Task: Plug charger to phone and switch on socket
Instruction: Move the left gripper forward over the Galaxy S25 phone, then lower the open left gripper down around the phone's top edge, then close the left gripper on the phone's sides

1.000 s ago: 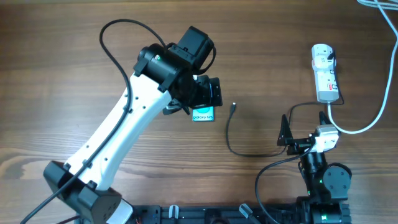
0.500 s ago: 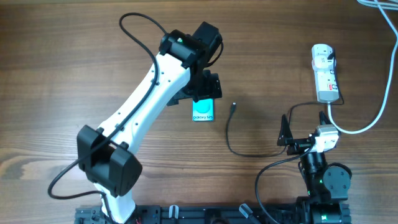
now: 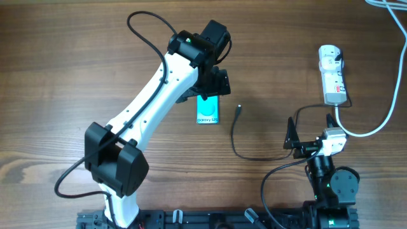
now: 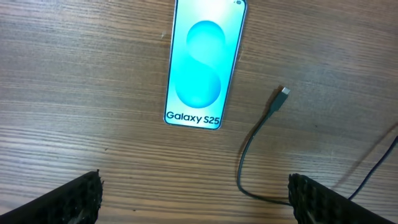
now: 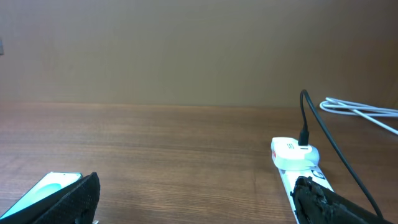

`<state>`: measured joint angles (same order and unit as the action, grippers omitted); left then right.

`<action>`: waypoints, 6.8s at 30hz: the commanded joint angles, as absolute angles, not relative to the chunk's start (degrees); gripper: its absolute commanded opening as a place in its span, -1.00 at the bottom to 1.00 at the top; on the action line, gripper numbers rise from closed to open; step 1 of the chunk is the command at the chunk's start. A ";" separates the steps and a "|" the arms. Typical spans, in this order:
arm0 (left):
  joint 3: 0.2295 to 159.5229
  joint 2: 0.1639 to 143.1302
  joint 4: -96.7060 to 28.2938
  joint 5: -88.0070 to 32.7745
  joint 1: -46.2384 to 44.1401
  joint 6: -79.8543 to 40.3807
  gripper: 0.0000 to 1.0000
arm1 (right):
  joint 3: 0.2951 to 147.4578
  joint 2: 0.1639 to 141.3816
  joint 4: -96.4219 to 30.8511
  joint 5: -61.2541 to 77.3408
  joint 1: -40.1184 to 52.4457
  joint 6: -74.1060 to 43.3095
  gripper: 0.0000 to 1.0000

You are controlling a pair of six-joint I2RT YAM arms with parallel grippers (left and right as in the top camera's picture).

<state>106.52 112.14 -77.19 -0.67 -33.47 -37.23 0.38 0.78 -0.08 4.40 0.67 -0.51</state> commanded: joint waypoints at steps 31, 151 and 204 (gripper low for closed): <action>106.83 125.51 -68.95 2.50 -33.21 -33.19 1.00 | 0.30 0.43 0.05 3.44 0.91 -0.01 1.00; 98.48 128.79 -54.13 1.37 -32.01 -30.44 1.00 | 0.30 0.43 0.05 3.44 0.91 -0.01 1.00; 98.45 130.52 -59.31 4.19 -34.81 -27.94 1.00 | 0.30 0.43 0.05 3.44 0.91 -0.01 1.00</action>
